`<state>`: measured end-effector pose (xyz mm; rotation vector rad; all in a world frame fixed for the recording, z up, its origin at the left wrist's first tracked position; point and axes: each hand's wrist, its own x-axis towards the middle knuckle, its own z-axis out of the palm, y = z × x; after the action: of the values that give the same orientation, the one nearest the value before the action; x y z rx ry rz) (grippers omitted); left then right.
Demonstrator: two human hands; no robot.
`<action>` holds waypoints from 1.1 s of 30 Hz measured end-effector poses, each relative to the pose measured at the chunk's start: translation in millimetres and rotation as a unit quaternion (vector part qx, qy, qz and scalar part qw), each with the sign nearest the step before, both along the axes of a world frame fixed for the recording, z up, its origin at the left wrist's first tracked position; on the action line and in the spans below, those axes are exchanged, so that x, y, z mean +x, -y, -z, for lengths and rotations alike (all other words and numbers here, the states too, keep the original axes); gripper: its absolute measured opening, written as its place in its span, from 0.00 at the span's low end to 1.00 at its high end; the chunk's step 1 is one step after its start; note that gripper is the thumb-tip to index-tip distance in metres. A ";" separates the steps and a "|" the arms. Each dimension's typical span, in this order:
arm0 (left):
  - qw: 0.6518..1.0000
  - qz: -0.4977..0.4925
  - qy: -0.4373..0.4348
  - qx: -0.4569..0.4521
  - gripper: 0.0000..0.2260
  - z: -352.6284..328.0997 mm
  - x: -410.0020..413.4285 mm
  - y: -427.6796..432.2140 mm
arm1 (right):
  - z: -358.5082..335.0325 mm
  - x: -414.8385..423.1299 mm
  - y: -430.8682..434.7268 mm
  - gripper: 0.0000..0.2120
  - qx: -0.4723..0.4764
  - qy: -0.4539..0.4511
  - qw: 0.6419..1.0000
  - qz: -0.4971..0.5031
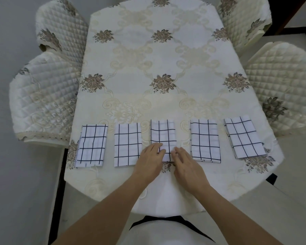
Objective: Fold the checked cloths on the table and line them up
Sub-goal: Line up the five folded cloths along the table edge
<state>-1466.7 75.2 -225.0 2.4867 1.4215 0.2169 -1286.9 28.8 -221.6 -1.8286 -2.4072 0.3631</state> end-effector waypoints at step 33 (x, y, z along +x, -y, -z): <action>1.000 0.001 -0.006 -0.007 0.19 16.0 -4.5 -1.5 | -2.9 9.4 -20.0 0.30 -0.037 0.074 0.996 -0.032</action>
<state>-1471.2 76.7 -241.0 2.4818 1.4212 0.1923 -1277.5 48.8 -218.7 -1.8752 -2.5873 0.3389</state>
